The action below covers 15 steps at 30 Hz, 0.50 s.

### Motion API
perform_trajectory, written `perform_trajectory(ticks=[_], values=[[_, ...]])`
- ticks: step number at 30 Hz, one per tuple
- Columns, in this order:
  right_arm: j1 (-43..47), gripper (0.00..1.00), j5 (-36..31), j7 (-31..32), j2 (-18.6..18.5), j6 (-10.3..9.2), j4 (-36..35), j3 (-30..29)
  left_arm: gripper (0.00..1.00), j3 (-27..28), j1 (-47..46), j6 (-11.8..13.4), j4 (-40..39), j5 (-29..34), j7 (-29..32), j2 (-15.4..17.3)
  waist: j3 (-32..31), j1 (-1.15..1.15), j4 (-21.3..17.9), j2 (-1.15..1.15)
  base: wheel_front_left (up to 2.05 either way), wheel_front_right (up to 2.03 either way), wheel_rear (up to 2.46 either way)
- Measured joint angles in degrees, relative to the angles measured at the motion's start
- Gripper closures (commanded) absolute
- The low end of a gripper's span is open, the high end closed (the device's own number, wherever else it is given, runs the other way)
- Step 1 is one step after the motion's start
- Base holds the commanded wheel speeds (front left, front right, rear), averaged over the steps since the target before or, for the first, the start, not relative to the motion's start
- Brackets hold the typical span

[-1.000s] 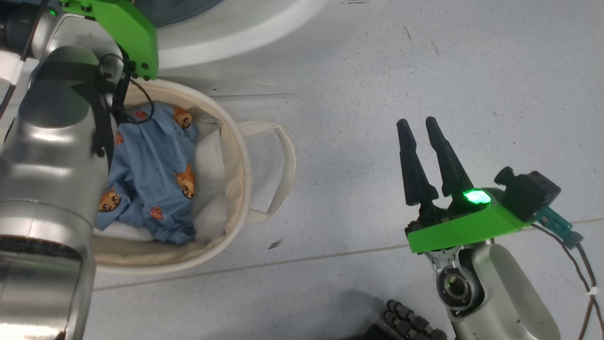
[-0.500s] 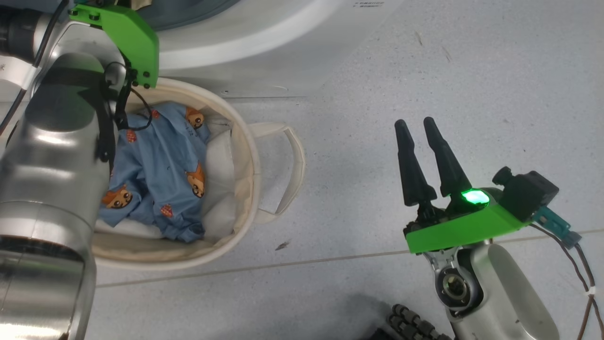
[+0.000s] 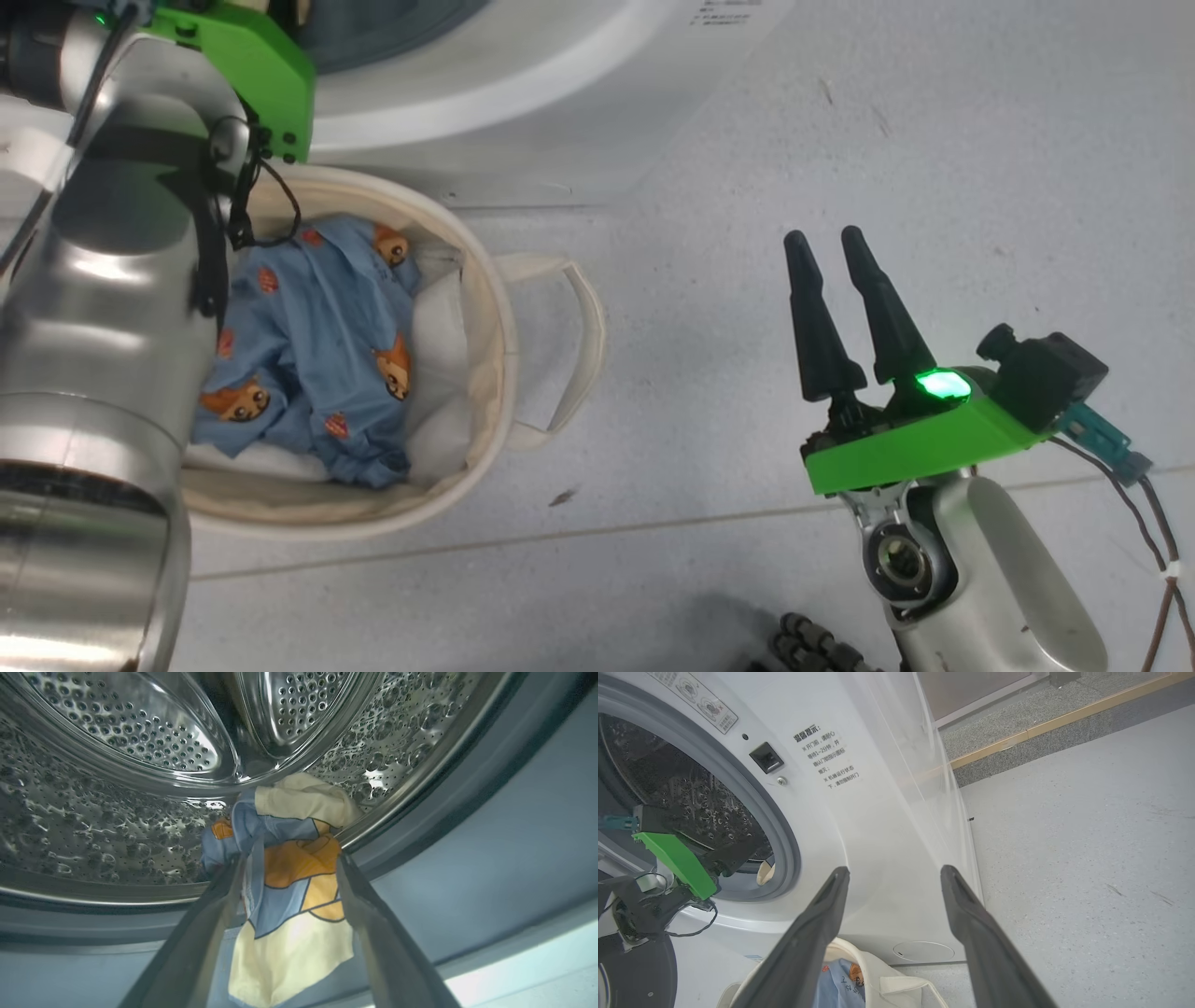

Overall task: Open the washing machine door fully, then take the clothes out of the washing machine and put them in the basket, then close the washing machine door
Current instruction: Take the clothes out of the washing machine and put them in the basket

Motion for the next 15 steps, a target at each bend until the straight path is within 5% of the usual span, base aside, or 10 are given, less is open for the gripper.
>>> perform_trajectory(ticks=[8, 15], values=[[1.5, 0.0, -1.6, 0.0, 0.0, 0.0, 1.2, -1.6, 0.0, -0.8, 8.8, 0.0, -5.5, -0.8, -3.5, -1.4, -5.7, 0.0, 2.0, 0.0, 0.0, 0.0, 0.0], [4.3, 0.0, -4.0, 0.0, 0.0, 0.0, 2.2, -3.7, 0.0, 0.4, 22.4, 0.5, -21.8, -3.0, -3.6, -2.2, -11.5, 0.0, 5.2, 0.0, 0.0, 0.0, 0.0]])
